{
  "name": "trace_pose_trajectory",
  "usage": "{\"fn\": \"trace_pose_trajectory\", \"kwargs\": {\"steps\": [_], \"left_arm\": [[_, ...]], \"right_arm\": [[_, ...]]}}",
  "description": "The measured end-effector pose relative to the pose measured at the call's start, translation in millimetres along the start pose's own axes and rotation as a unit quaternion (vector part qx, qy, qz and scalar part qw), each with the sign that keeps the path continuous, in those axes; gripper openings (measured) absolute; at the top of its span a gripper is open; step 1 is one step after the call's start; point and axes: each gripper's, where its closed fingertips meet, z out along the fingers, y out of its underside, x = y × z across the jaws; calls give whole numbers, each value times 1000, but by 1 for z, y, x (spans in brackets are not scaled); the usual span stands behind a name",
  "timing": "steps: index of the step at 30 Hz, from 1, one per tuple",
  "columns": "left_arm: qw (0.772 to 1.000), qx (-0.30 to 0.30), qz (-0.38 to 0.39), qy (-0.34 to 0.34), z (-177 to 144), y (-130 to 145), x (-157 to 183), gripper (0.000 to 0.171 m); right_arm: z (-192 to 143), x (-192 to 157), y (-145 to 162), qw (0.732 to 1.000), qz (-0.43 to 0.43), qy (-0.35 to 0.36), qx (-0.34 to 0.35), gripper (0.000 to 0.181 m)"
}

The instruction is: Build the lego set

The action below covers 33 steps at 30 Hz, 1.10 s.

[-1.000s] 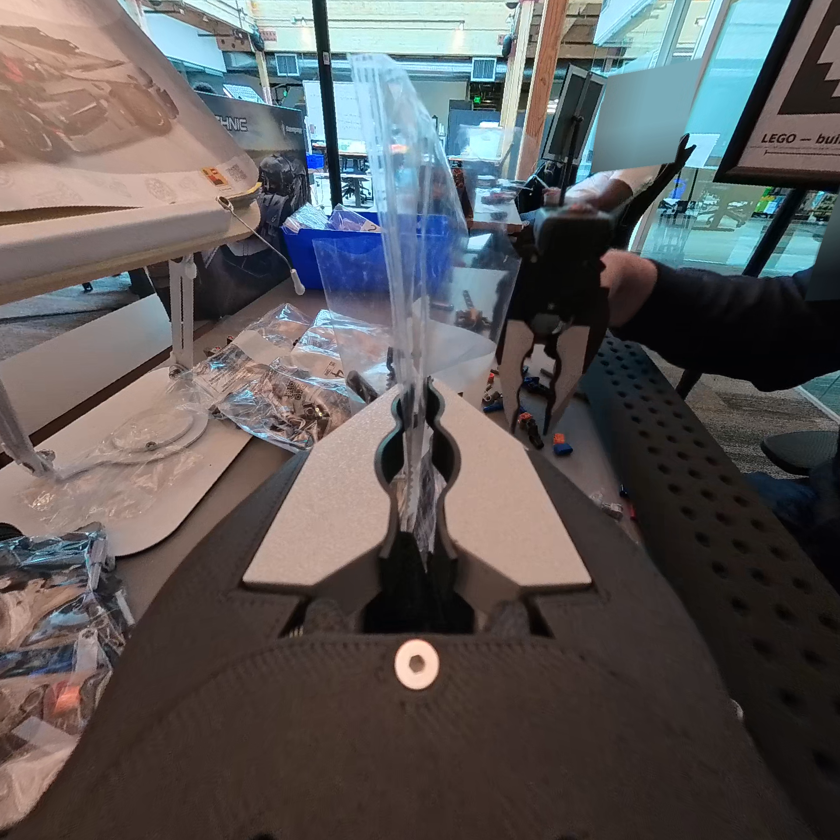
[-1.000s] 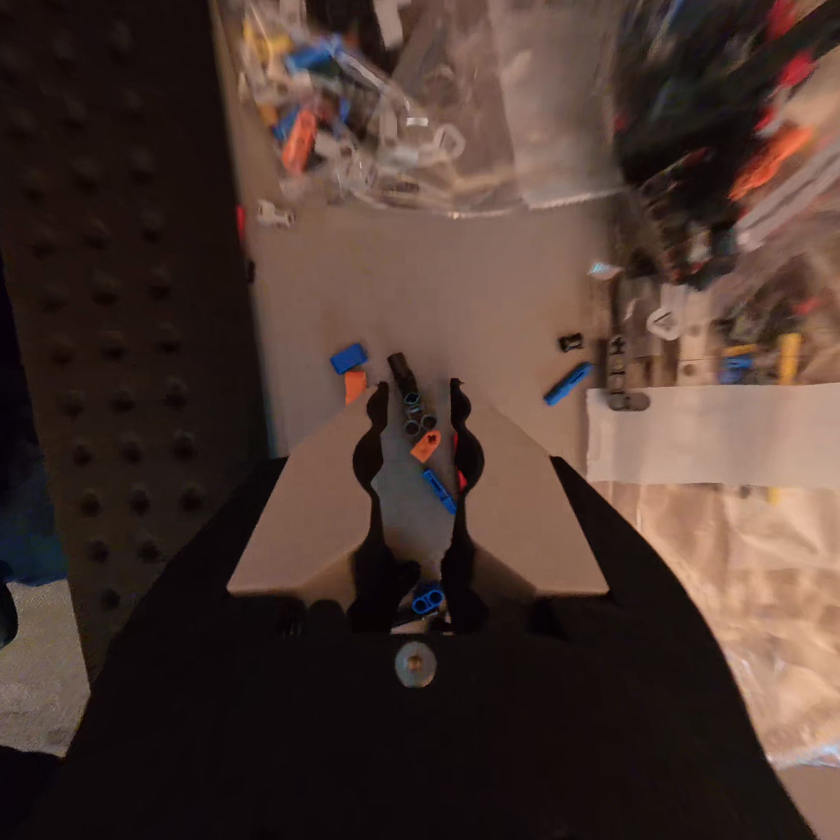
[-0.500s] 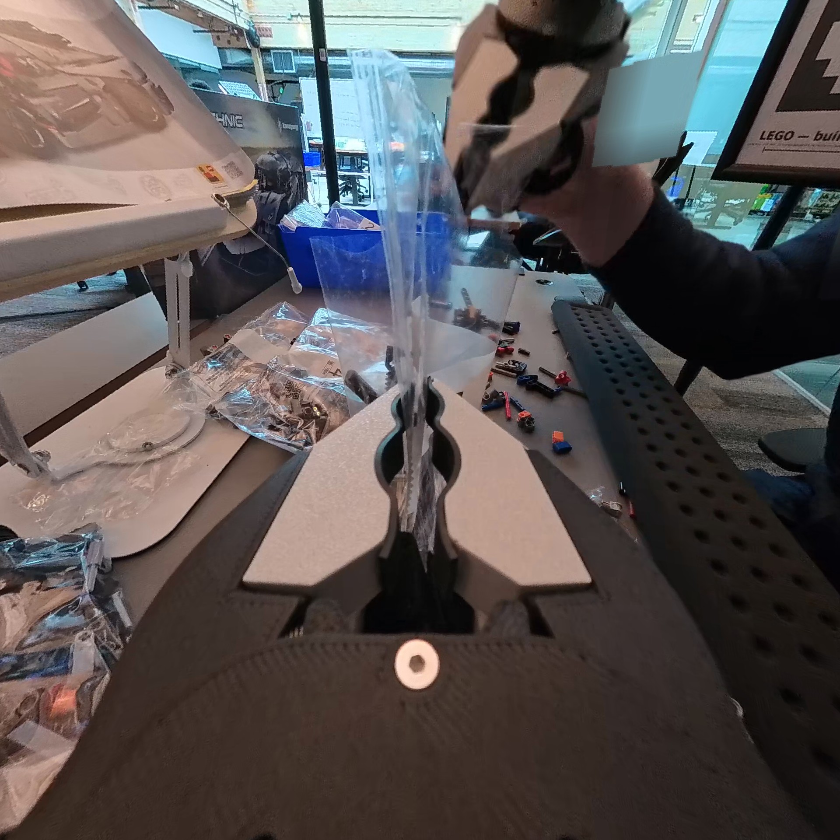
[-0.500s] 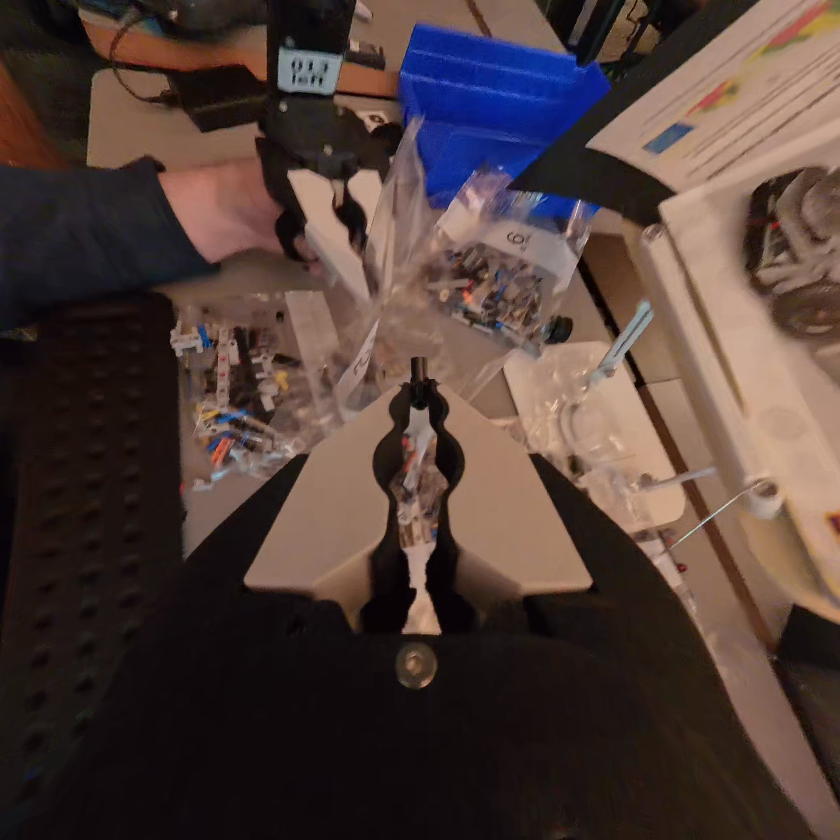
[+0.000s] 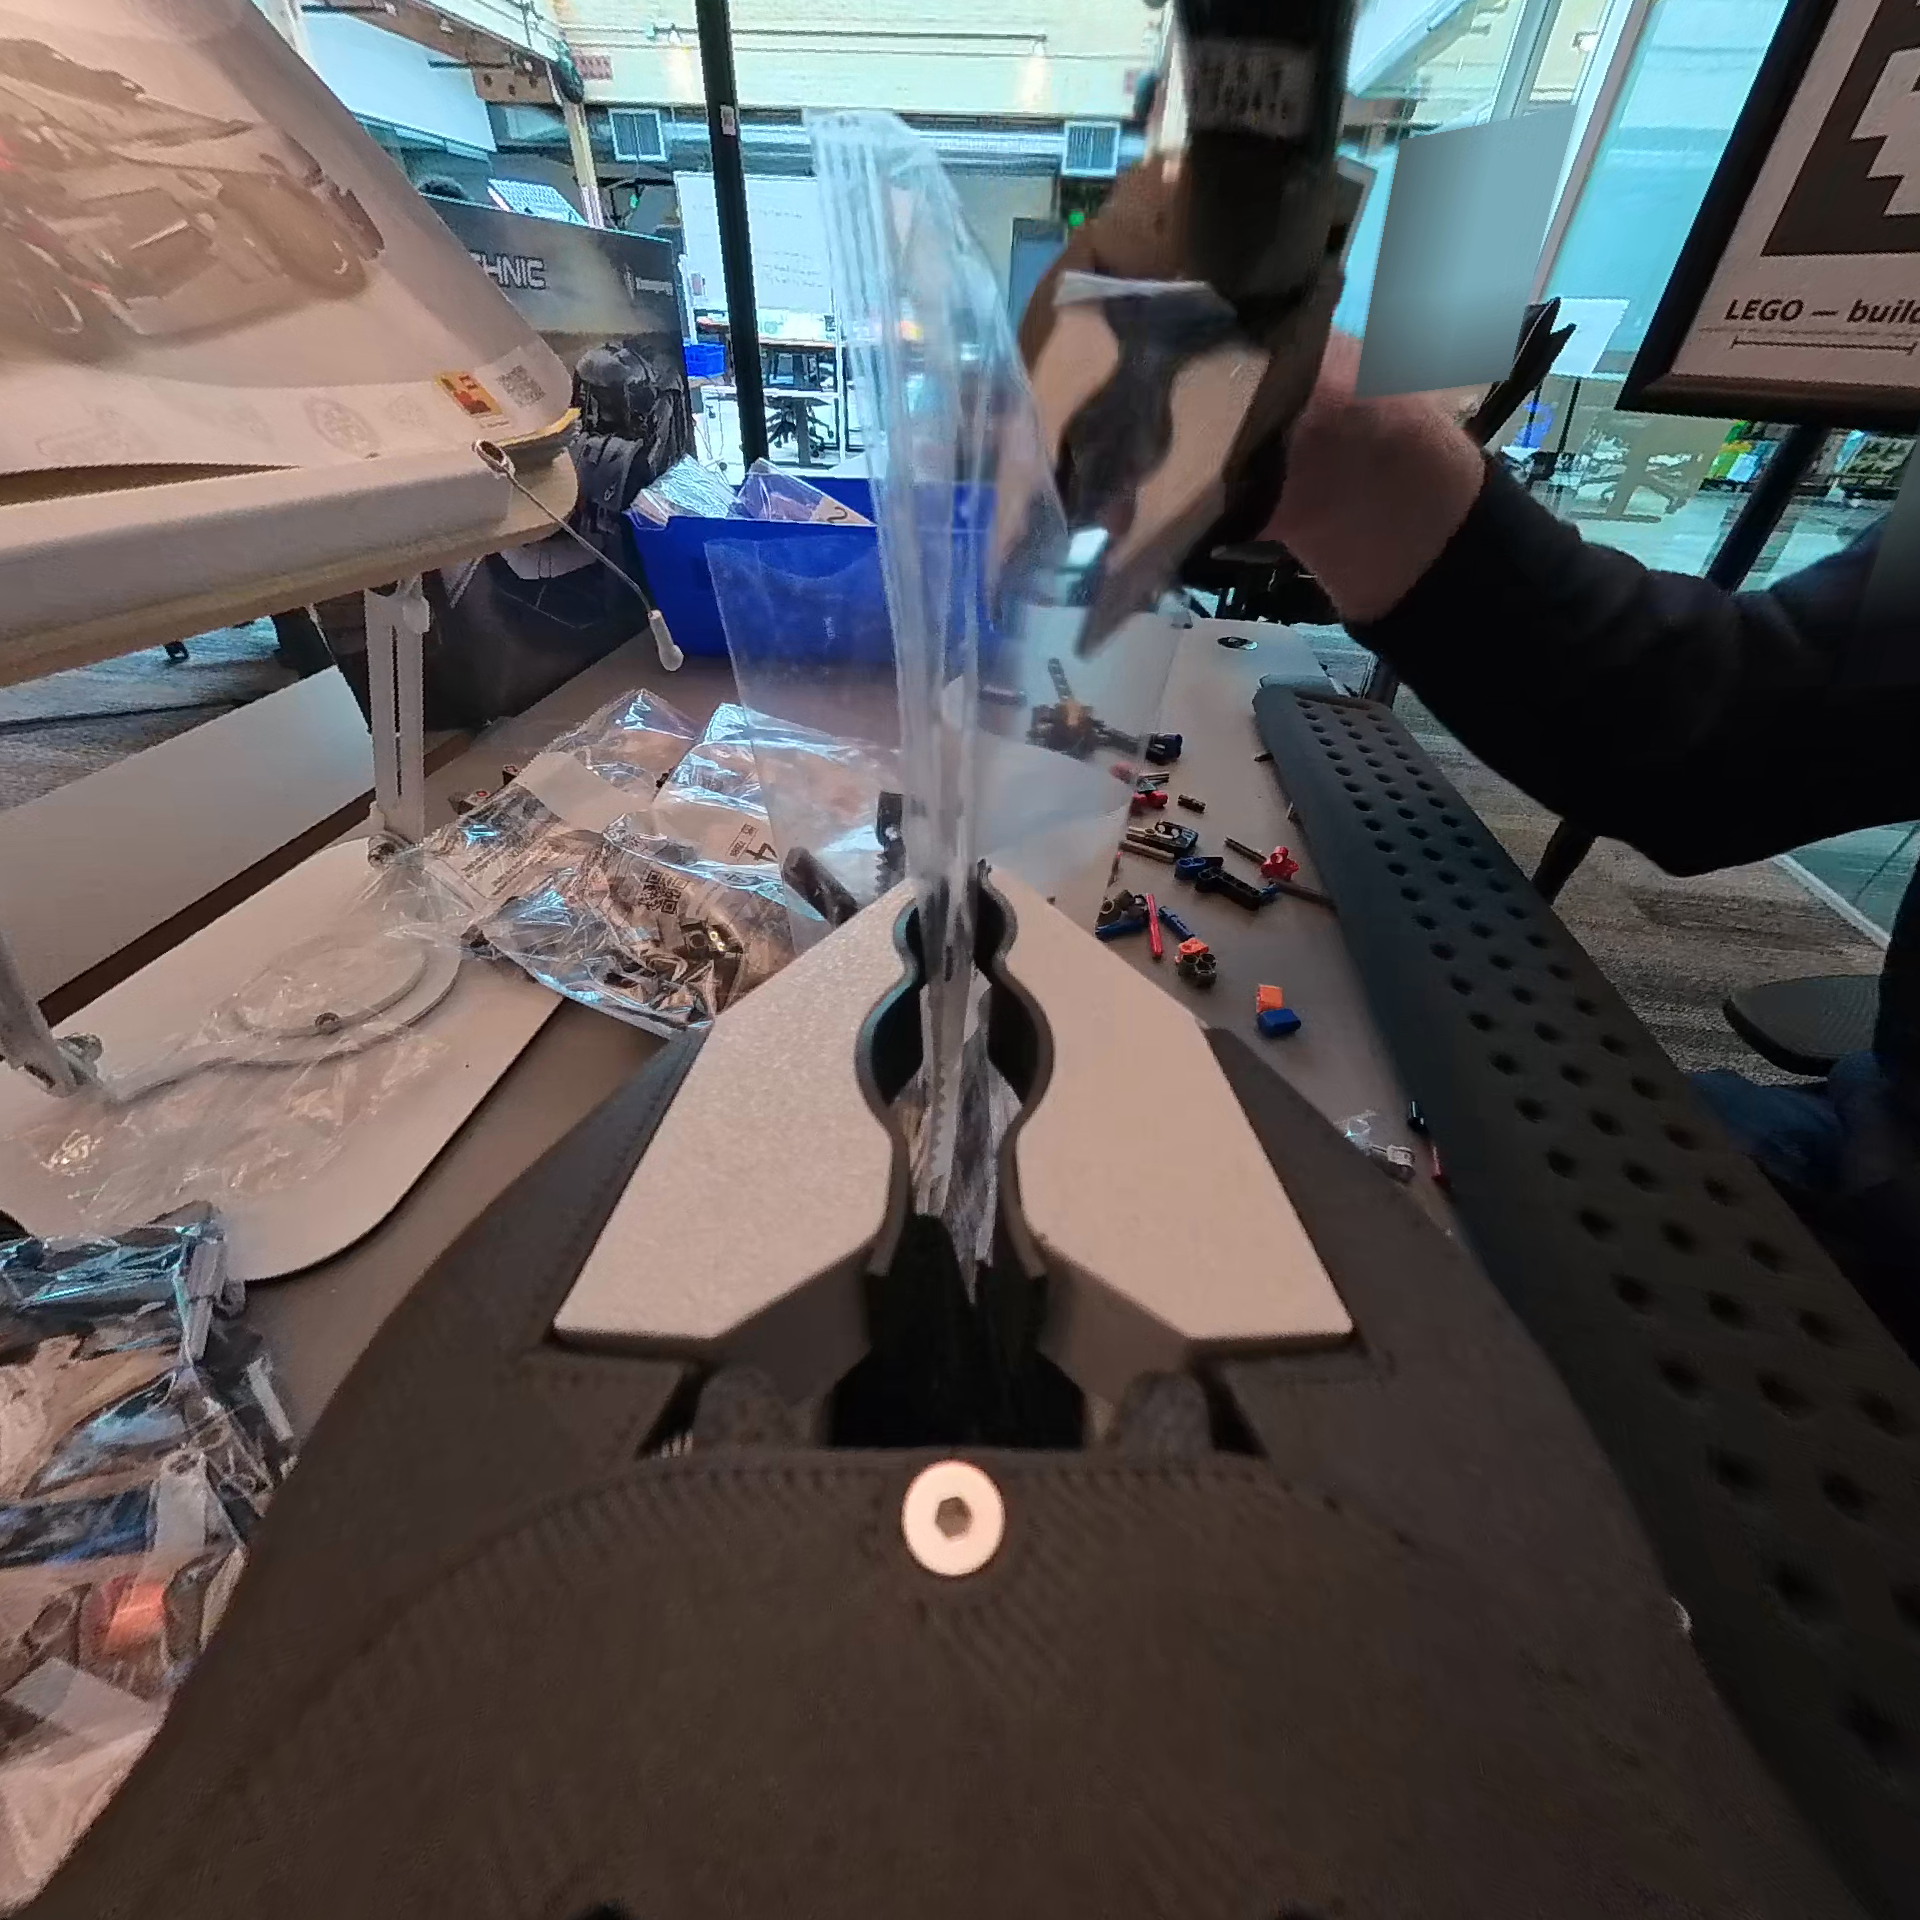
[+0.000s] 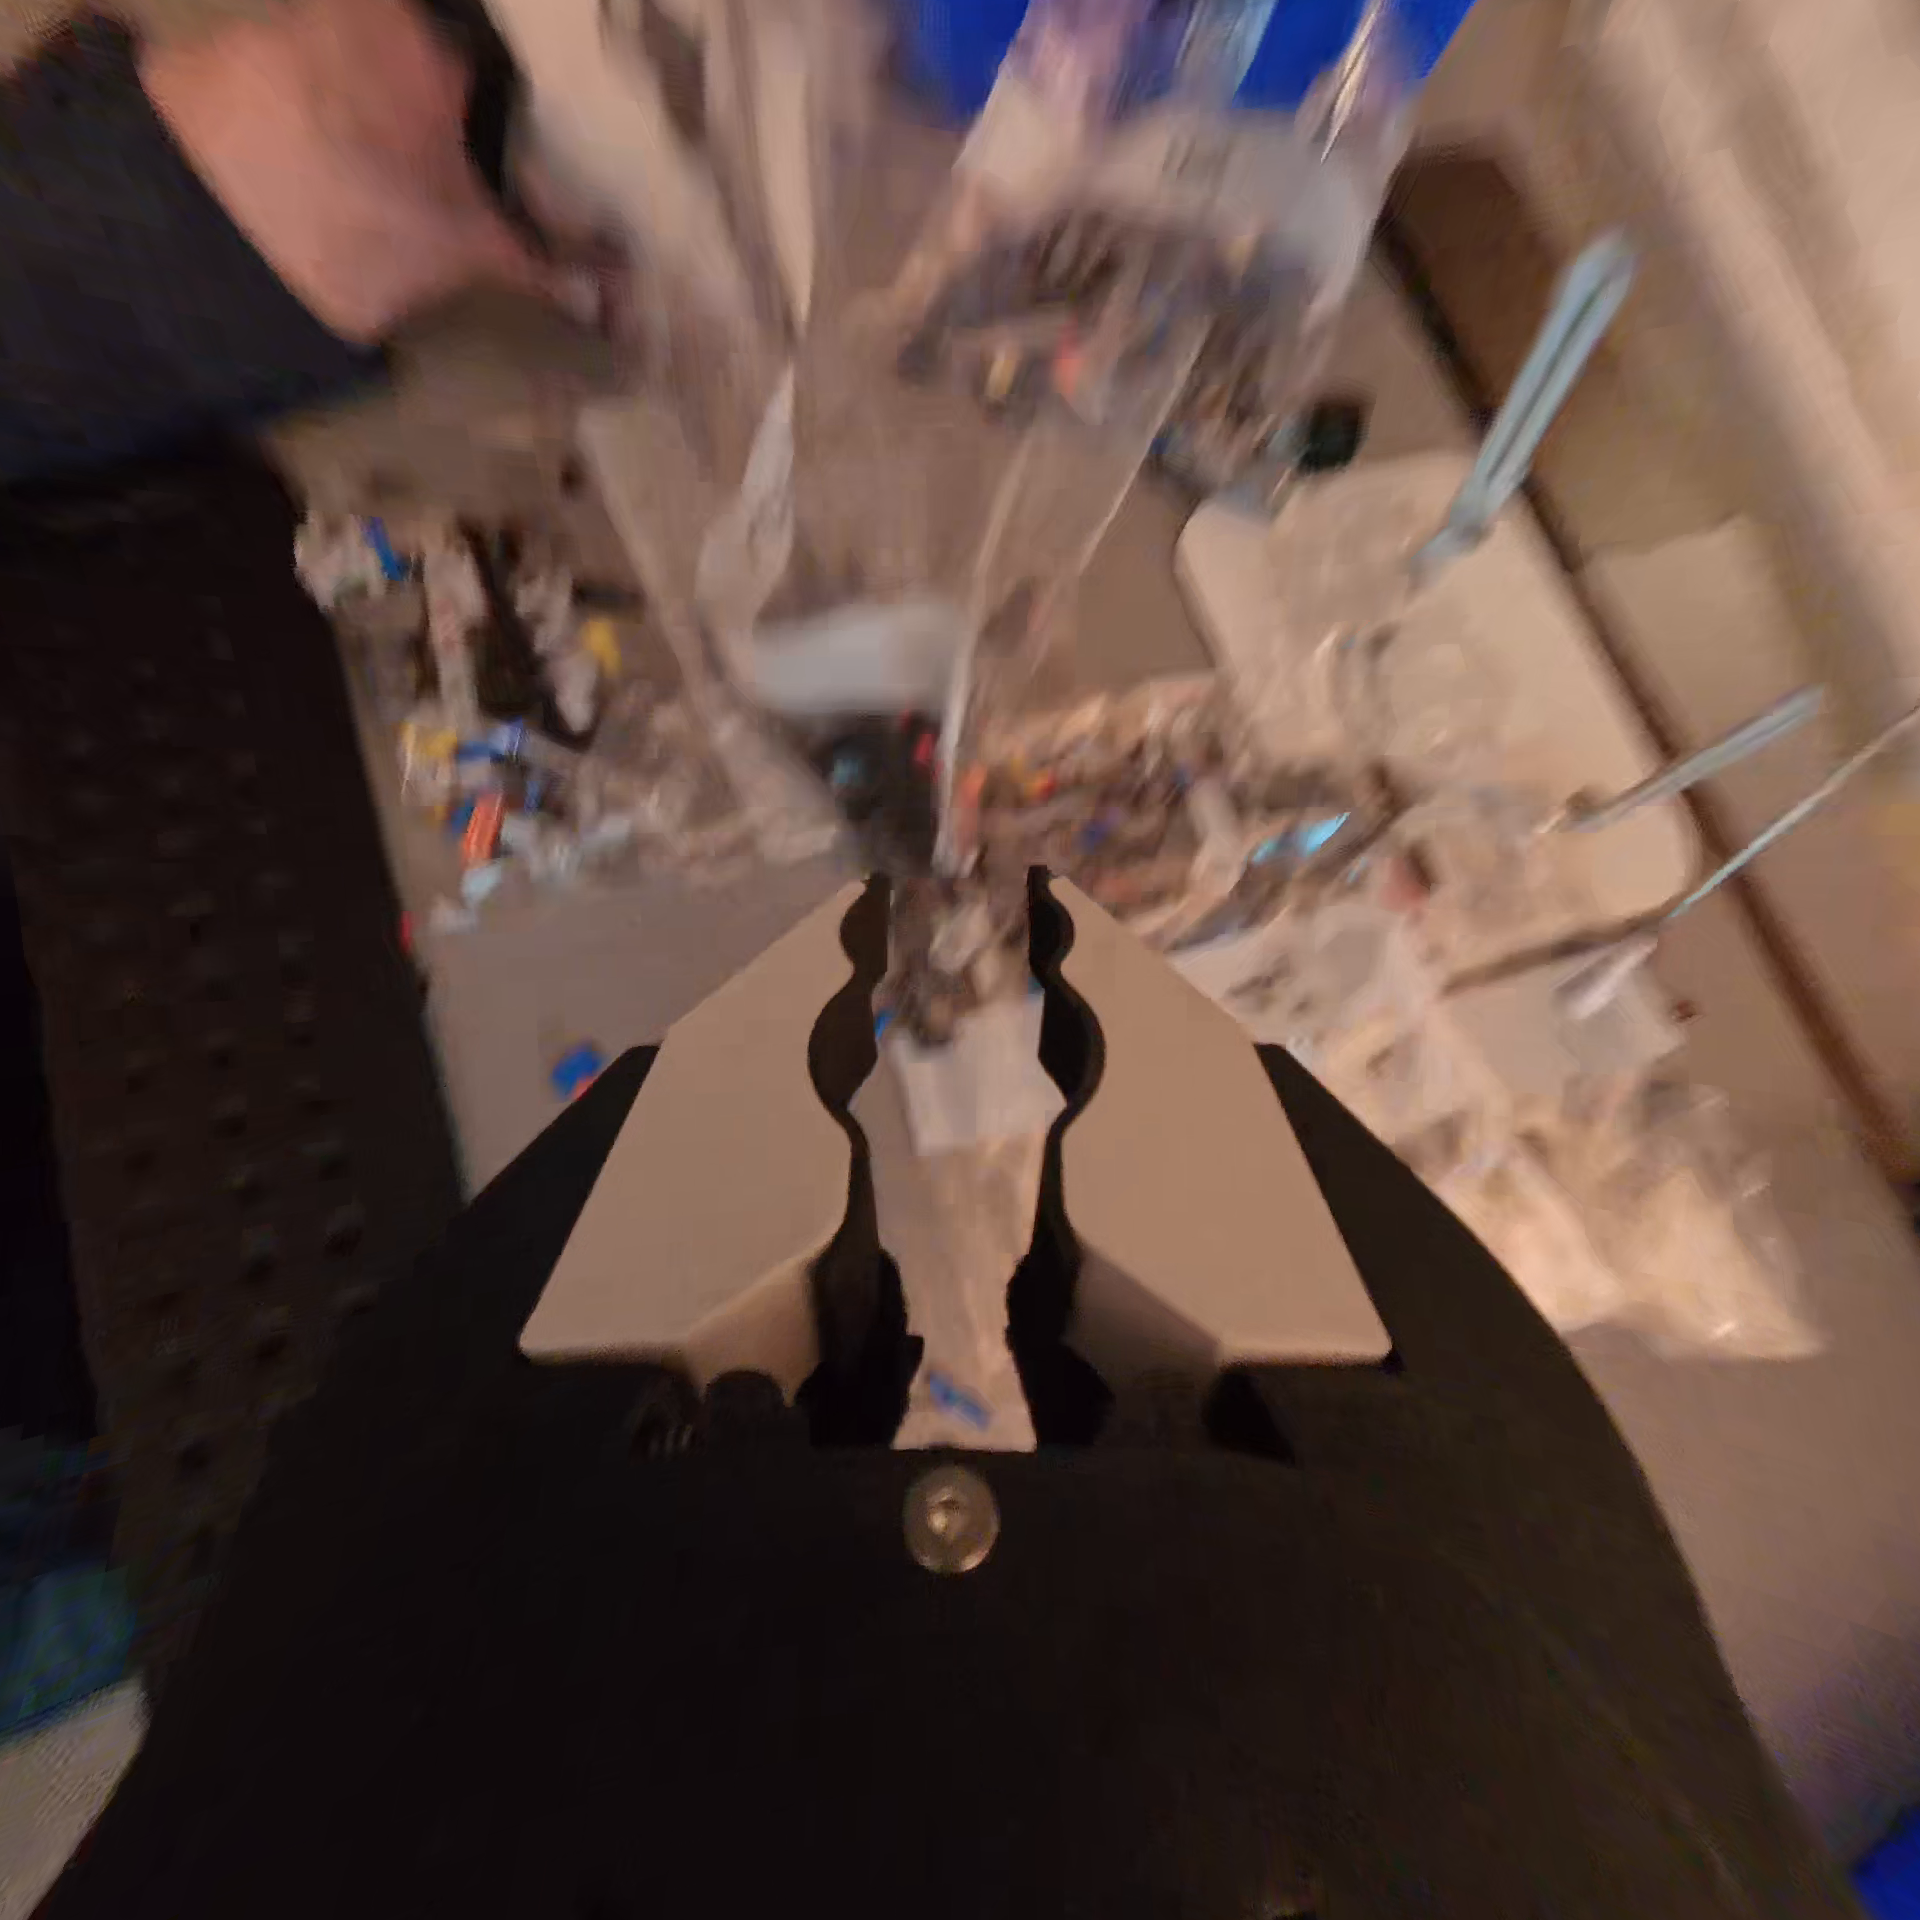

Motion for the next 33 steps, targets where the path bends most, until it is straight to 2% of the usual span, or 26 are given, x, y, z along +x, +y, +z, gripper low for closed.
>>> {"fn": "trace_pose_trajectory", "kwargs": {"steps": [4,8,11,13,14,16,19,22,29,33], "left_arm": [[1000,1,0,-3,-1,0,-1,4],[1000,2,-2,-4,-2,0,-2,4],[1000,1,-5,-4,-1,2,-3,4],[1000,-2,-5,-4,-1,3,-3,4],[1000,-2,-5,-4,-1,3,-3,4],[1000,-3,-5,-4,-1,3,-3,4],[1000,-3,-5,-3,-1,3,-3,4],[1000,-4,-6,-2,0,4,-3,4],[1000,-6,-6,1,1,5,-2,4],[1000,-6,-6,0,1,5,-2,4]], "right_arm": [[20,-25,81,993,18,-53,-105,27],[33,-35,134,983,28,-72,-169,30],[37,-34,146,980,36,-78,-180,25],[40,-36,143,980,43,-91,-170,19],[42,-37,143,980,44,-96,-169,8],[43,-38,141,980,42,-101,-166,5],[40,-38,129,983,34,-105,-146,5],[31,-35,102,989,20,-96,-112,5],[-4,-13,-39,997,-33,-26,68,4],[5,-2,-85,995,-51,0,82,5]]}}
